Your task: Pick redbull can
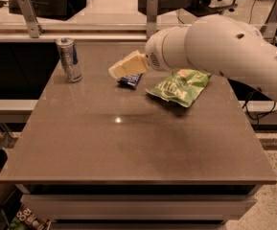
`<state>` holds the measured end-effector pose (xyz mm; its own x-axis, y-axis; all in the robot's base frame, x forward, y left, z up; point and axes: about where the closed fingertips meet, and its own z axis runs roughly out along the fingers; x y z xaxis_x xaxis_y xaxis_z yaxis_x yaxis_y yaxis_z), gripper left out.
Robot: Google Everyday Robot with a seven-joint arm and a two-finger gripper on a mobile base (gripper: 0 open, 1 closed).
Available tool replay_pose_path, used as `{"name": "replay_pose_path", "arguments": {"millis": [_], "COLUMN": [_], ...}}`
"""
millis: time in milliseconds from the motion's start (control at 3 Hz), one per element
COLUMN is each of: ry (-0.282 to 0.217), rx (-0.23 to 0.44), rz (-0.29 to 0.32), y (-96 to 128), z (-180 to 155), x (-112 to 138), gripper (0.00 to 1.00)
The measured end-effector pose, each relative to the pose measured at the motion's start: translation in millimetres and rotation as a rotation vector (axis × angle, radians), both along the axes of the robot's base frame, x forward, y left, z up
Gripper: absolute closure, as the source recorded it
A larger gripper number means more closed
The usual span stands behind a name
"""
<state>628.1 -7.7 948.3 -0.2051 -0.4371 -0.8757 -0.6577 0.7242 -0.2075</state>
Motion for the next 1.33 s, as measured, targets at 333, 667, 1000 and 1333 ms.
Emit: {"name": "replay_pose_path", "arguments": {"millis": [333, 667, 1000, 1333], "ry": [-0.049, -0.077, -0.086, -0.092], "rx": [0.044, 0.1, 0.17, 0.248], "rz": [0.026, 0.082, 0.159, 0.223], "y": [19, 43, 75, 105], "z": [2, -1, -12, -25], "x": [26, 49, 69, 86], "gripper": [0.0, 0.0, 0.0, 0.0]}}
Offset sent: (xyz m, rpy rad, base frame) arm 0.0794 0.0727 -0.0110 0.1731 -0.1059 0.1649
